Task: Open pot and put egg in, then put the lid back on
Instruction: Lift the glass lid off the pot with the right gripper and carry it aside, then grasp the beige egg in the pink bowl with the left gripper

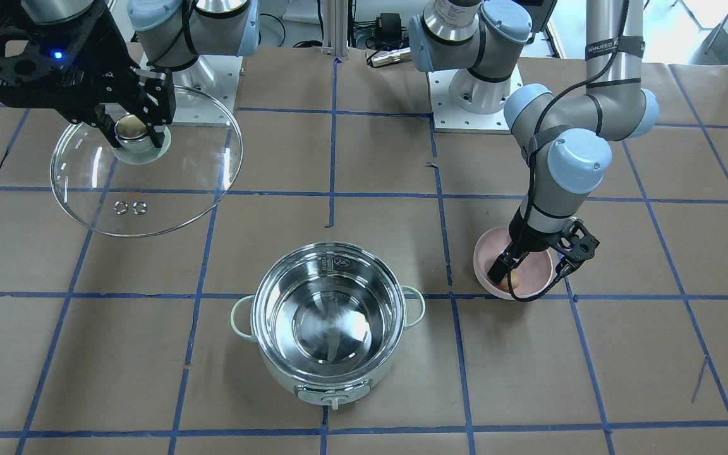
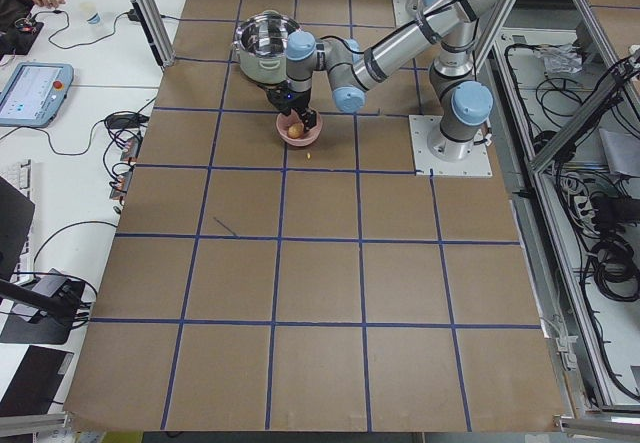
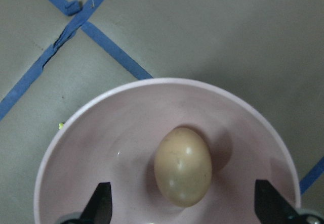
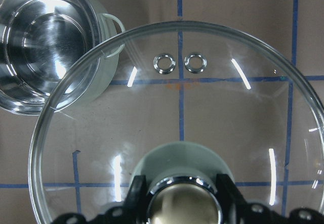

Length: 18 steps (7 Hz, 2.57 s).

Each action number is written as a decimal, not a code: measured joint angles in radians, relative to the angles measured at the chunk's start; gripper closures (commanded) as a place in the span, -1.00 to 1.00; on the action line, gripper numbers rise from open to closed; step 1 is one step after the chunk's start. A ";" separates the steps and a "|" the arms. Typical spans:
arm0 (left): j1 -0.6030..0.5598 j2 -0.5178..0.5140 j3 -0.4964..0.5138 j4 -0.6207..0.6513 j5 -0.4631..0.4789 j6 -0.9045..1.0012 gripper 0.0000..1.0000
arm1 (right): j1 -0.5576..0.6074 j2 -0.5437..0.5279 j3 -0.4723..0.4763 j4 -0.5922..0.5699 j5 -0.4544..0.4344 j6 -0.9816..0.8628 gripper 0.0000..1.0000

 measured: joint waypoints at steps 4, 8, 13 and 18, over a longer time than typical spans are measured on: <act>0.006 -0.006 -0.011 0.001 0.000 -0.019 -0.90 | 0.003 -0.052 0.066 0.000 -0.003 -0.043 0.91; 0.008 -0.015 -0.021 0.002 0.000 -0.048 -0.90 | 0.006 -0.074 0.092 -0.004 -0.024 -0.041 0.91; 0.008 -0.020 -0.014 0.003 0.001 -0.055 -0.90 | 0.011 -0.074 0.095 -0.005 -0.022 -0.041 0.91; 0.008 -0.060 -0.010 0.082 0.008 -0.039 -0.90 | 0.011 -0.074 0.095 -0.004 -0.021 -0.043 0.91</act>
